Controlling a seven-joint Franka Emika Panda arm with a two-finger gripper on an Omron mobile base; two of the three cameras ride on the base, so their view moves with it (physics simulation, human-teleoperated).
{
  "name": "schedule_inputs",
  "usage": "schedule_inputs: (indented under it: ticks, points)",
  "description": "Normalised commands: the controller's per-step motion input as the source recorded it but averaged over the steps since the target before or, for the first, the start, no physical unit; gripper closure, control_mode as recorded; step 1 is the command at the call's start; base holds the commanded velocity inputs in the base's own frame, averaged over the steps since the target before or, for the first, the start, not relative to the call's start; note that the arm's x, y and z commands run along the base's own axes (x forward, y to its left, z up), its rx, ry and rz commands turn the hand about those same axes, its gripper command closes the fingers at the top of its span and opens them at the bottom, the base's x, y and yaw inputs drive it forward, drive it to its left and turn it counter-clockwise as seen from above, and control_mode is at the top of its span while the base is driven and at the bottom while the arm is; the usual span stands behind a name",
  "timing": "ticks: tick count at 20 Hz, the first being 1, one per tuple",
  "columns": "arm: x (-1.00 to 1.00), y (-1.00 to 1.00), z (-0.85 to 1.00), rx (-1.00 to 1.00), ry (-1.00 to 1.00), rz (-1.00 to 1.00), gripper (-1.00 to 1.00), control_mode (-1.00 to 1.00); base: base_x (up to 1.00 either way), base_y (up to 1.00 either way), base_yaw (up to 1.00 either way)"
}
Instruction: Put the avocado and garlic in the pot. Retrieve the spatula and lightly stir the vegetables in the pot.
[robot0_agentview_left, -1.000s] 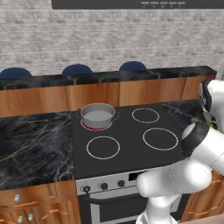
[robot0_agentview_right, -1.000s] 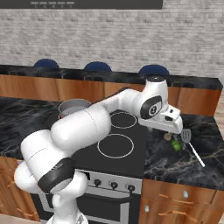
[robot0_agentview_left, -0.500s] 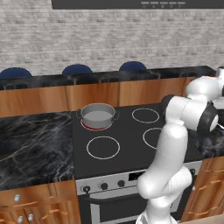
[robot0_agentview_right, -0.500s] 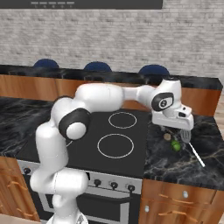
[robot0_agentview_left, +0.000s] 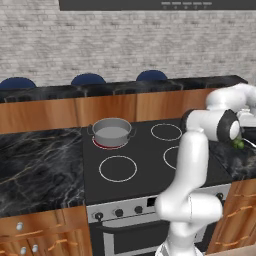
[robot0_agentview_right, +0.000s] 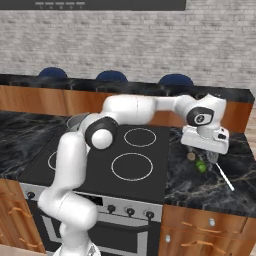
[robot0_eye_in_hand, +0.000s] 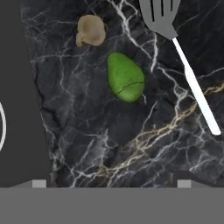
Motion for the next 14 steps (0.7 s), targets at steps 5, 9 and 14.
schedule_inputs:
  ticks: [5, 9, 14]
  points:
    - [0.16, 0.02, -0.43, 0.01, -0.01, 0.23, -1.0, -1.0, 0.0, 0.0, 0.0]
    - [0.33, 0.16, -0.37, 0.0, -0.04, 0.19, -1.0, -1.0, 0.0, 0.0, 0.0]
    - [0.45, 0.1, -0.34, 0.0, 0.01, 0.09, -1.0, -1.0, 0.0, 0.0, 0.0]
